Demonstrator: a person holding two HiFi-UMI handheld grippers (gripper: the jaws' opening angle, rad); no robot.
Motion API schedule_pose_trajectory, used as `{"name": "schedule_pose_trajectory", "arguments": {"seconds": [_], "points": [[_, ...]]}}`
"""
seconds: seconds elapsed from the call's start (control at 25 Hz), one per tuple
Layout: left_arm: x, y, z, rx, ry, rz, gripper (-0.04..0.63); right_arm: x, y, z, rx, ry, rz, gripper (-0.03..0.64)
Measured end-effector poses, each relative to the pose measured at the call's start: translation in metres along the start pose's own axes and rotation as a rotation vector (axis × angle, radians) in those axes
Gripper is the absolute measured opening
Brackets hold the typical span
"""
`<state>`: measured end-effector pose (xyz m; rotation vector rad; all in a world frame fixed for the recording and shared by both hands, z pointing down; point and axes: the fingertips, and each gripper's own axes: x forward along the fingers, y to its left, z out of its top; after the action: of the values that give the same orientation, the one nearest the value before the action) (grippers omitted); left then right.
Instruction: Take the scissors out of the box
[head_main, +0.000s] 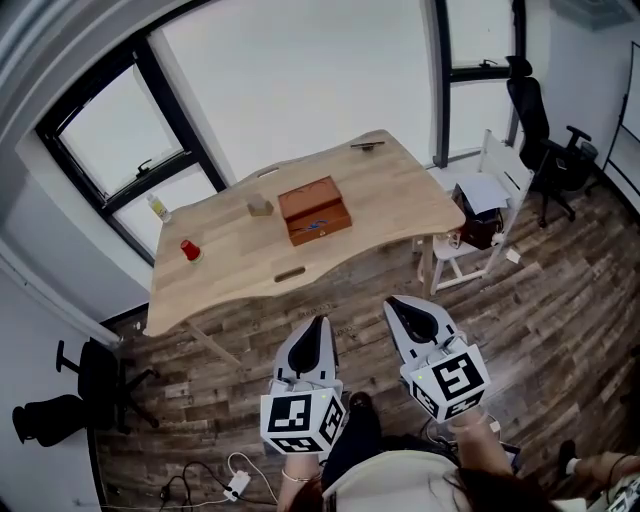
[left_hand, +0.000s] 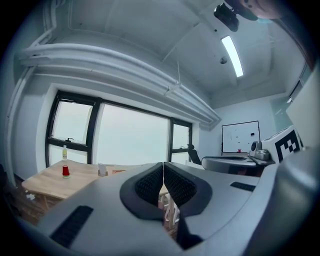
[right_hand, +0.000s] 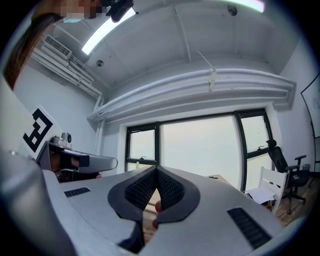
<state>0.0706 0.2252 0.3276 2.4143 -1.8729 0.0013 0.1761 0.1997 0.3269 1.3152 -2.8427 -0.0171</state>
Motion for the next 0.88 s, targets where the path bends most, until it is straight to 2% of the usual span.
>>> {"name": "schedule_pose_trajectory", "arguments": {"seconds": [0.36,0.88], "points": [[0.058,0.035,0.005,0.003,-0.001,-0.051,0.021,0.061,-0.018,-0.004,-0.004,0.007,-0.045,0.028],[0.115,0.114,0.013,-0.012,-0.010,-0.067,0.021,0.163,-0.020,-0.002,-0.015,0.009,-0.050,0.028]]}}
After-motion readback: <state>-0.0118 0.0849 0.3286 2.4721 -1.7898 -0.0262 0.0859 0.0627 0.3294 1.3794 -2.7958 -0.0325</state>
